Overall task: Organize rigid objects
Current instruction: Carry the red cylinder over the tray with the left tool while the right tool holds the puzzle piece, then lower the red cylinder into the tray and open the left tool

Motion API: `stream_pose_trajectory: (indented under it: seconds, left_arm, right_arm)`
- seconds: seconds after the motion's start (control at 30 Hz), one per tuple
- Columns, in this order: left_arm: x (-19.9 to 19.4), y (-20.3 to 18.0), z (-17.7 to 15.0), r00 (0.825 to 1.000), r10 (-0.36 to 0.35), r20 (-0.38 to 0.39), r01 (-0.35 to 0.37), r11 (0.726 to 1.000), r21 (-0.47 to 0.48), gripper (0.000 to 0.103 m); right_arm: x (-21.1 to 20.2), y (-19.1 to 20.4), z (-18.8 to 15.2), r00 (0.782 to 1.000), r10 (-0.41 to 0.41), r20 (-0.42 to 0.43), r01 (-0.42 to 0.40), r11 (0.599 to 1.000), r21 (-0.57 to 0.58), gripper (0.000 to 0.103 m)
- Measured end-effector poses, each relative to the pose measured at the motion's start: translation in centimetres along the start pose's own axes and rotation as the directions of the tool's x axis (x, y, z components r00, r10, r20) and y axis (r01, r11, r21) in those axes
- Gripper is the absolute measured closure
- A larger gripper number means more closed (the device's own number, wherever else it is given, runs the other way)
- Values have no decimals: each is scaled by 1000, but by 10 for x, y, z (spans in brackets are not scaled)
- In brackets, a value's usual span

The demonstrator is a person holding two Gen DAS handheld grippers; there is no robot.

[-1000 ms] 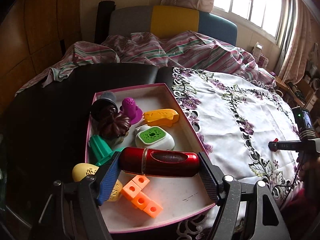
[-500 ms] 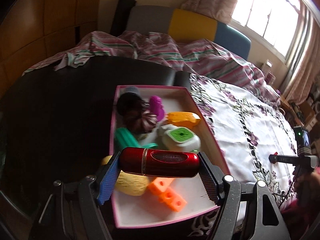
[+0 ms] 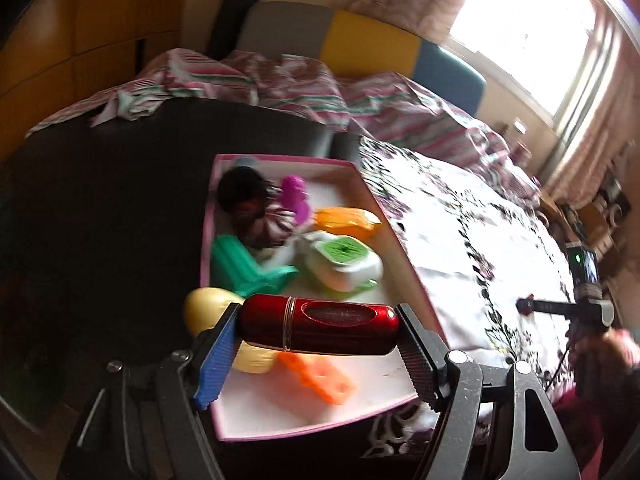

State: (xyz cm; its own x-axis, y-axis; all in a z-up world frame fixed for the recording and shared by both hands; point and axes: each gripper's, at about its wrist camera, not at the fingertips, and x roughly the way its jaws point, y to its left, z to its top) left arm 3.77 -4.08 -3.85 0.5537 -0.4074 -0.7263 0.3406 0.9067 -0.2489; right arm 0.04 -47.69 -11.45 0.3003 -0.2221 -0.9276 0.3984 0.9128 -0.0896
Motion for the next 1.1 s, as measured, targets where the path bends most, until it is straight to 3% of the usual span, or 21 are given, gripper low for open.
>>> stream_pose_trajectory:
  seconds: [0.33, 0.73, 1.1]
  left_arm:
    - [41, -39, -1, 994, -45, -100, 54, 994, 98, 28]
    - [81, -44, -3, 984, -32, -174, 56, 989, 136, 28]
    - [89, -45, -2, 987, -21, -160, 44, 989, 142, 26]
  right_arm:
    - [0, 1, 0, 1000, 1, -1, -1, 1000, 2, 55]
    - [0, 1, 0, 1000, 4, -1, -4, 1000, 5, 55]
    - [0, 0, 1, 1000, 5, -2, -5, 1000, 6, 55]
